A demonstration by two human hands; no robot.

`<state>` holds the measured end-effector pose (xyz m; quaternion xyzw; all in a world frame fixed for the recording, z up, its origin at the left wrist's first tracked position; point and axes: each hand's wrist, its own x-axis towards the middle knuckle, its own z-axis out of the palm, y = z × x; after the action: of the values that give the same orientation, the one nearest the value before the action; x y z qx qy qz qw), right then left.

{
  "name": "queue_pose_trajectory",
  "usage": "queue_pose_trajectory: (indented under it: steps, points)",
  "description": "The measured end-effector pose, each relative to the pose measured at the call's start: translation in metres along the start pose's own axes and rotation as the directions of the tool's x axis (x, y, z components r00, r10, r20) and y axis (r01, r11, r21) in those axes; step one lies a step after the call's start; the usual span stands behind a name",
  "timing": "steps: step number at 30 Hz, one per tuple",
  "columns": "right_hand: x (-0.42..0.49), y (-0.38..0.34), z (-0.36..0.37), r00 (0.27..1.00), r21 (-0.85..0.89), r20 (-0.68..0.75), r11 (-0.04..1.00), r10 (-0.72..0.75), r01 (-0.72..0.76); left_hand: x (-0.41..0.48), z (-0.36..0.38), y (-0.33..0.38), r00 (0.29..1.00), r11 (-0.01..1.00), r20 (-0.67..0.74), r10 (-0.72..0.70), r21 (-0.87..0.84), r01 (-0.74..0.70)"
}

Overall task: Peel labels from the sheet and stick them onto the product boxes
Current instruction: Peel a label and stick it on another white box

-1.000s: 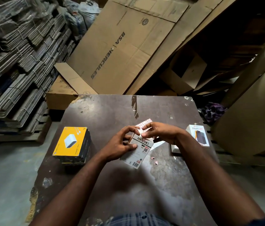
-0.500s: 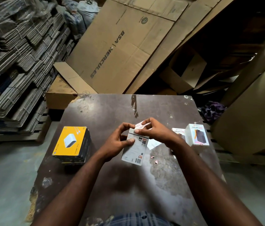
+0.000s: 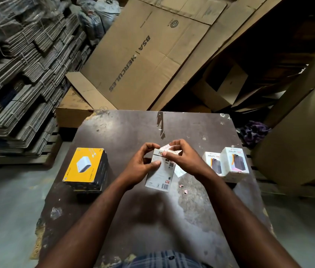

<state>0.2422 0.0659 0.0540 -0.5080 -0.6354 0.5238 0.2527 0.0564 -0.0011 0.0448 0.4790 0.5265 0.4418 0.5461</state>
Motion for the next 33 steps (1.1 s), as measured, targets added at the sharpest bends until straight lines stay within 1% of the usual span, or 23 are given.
queue_pose_trajectory:
  steps: [3,4,5,8,9,10,13,15,17,19,21,23,27,29,31,33]
  points:
    - [0.0,0.009,-0.002,0.998,0.018,0.062,1.0,0.013,-0.014,0.001,0.001,-0.004,0.999,1.0,-0.045,-0.01,-0.001,0.01]
    - [0.001,0.013,-0.001,0.998,0.034,0.054,0.999,0.012,-0.014,0.002,0.001,-0.005,0.997,1.0,-0.08,-0.008,0.001,0.008]
    - [0.0,0.015,0.002,1.0,0.055,0.011,0.998,0.007,-0.007,0.002,0.002,-0.006,0.992,1.0,-0.123,-0.002,0.005,0.003]
    - [-0.002,0.011,0.015,0.981,0.098,-0.194,0.995,-0.006,0.025,0.008,0.004,-0.007,0.97,1.0,-0.244,0.016,-0.008,-0.019]
    - [-0.003,0.009,0.02,0.977,0.078,-0.215,0.996,-0.018,0.035,0.009,0.005,-0.006,0.964,1.0,-0.267,0.007,-0.024,-0.014]
    - [-0.003,0.01,0.025,0.979,0.052,-0.202,0.998,-0.034,0.045,0.01,0.006,-0.006,0.959,0.999,-0.284,-0.007,-0.038,-0.004]
    - [-0.006,0.012,0.039,0.998,-0.057,-0.051,0.997,-0.047,0.044,0.015,0.003,-0.007,0.945,0.993,-0.314,-0.095,-0.091,0.07]
    - [-0.009,0.011,0.044,0.999,-0.146,0.015,0.989,-0.032,0.034,0.016,-0.001,-0.006,0.943,0.98,-0.288,-0.166,-0.155,0.126]
    - [-0.007,0.011,0.045,1.0,-0.17,0.017,0.985,0.026,-0.022,0.014,-0.002,-0.003,0.944,0.965,-0.248,-0.216,-0.202,0.168]
    - [-0.002,0.011,0.046,0.997,-0.168,-0.007,0.983,0.071,-0.071,0.012,-0.004,-0.001,0.947,0.948,-0.22,-0.233,-0.269,0.17]
    - [0.004,0.017,0.047,0.997,-0.151,-0.017,0.985,0.076,-0.078,0.011,-0.006,-0.001,0.953,0.932,-0.203,-0.226,-0.329,0.151]
    - [0.006,0.019,0.043,0.997,-0.095,-0.016,0.993,0.073,-0.074,0.011,-0.008,0.0,0.96,0.918,-0.185,-0.212,-0.374,0.131]
    - [0.006,0.018,0.032,0.995,0.135,0.045,0.986,0.094,-0.1,0.008,-0.009,-0.002,0.965,0.913,-0.175,-0.196,-0.392,0.115]
    - [0.005,0.017,0.028,0.995,0.231,0.045,0.968,0.089,-0.097,0.008,-0.009,-0.005,0.96,0.918,-0.191,-0.205,-0.377,0.121]
    - [0.003,0.016,0.028,0.994,0.244,0.068,0.965,0.08,-0.094,0.008,-0.007,-0.008,0.948,0.915,-0.226,-0.225,-0.382,0.126]
    - [-0.001,0.014,0.032,0.991,0.194,0.111,0.976,0.075,-0.095,0.009,-0.004,-0.011,0.936,0.915,-0.255,-0.243,-0.381,0.134]
